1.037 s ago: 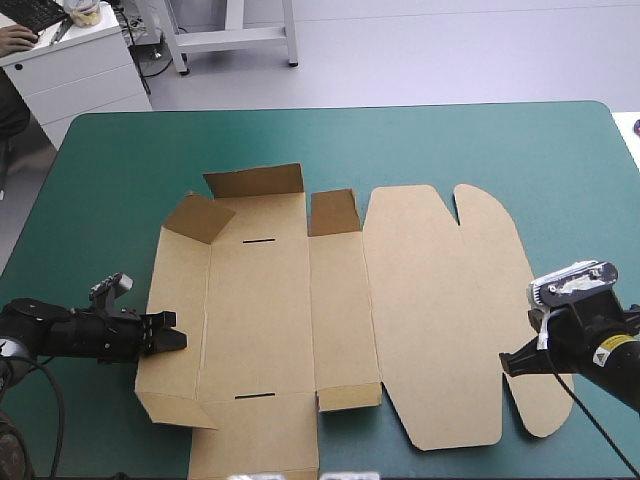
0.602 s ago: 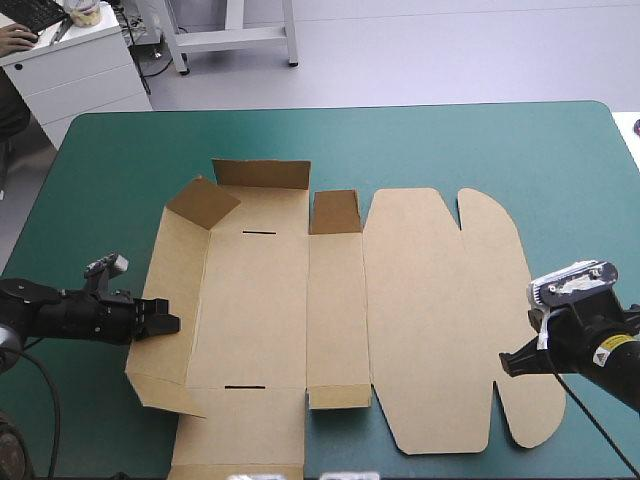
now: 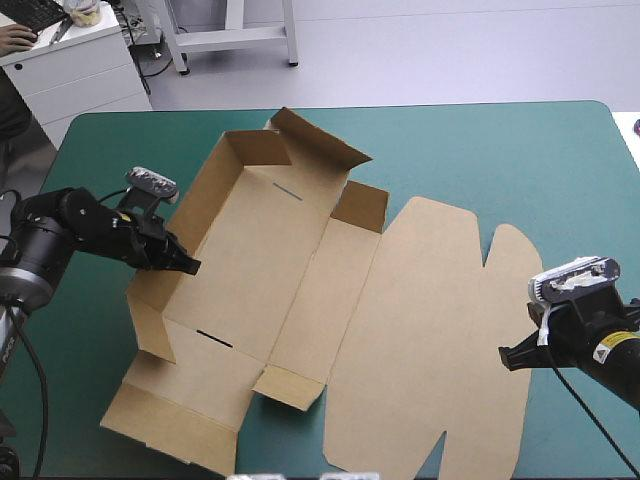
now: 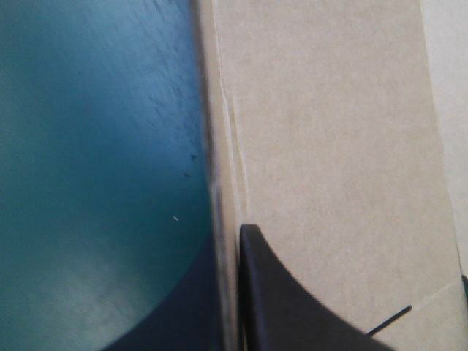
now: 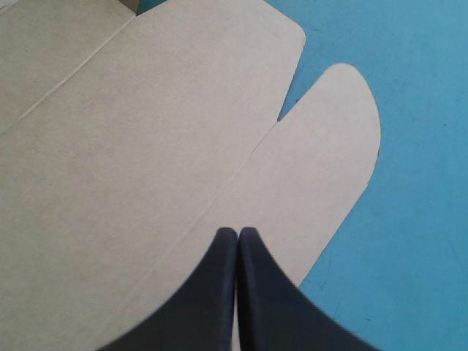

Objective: Fold the box

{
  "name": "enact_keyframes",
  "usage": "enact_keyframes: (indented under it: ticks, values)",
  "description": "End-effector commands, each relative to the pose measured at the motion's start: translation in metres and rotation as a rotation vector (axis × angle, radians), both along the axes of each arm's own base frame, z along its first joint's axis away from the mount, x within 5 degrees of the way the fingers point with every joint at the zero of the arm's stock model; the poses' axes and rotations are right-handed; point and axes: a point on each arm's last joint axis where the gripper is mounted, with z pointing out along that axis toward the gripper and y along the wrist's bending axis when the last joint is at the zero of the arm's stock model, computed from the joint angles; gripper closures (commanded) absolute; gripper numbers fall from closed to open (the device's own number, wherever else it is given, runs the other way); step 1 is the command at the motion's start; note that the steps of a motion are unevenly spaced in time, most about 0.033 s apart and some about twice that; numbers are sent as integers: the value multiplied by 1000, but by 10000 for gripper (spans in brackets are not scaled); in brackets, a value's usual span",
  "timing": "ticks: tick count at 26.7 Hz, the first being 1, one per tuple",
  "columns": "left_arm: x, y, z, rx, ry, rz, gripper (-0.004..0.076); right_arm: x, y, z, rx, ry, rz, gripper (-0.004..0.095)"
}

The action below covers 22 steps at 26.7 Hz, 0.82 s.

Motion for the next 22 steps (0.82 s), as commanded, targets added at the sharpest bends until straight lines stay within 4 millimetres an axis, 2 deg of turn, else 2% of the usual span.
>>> enact_keyframes:
  ticks: [1,6,11,15,17,22]
  values:
    - [3,-27,47,106,-267,-80,733,2,0,13,11,-91,-3,928]
    - [1,-62,65,186,-451,-213,733,2,0,19,17,-107,-2,928]
    - [-2,-83,74,382,-627,-299,734,-2,-1,41,30,-176,-2,928]
    - [-8,-103,82,394,-746,-339,734,-6,-2,55,39,-222,-2,928]
    - [-11,-114,83,405,-792,-386,734,-6,-2,58,40,-233,-3,928]
    - [-22,-142,84,560,-912,-538,734,-8,-2,57,37,-221,-2,928]
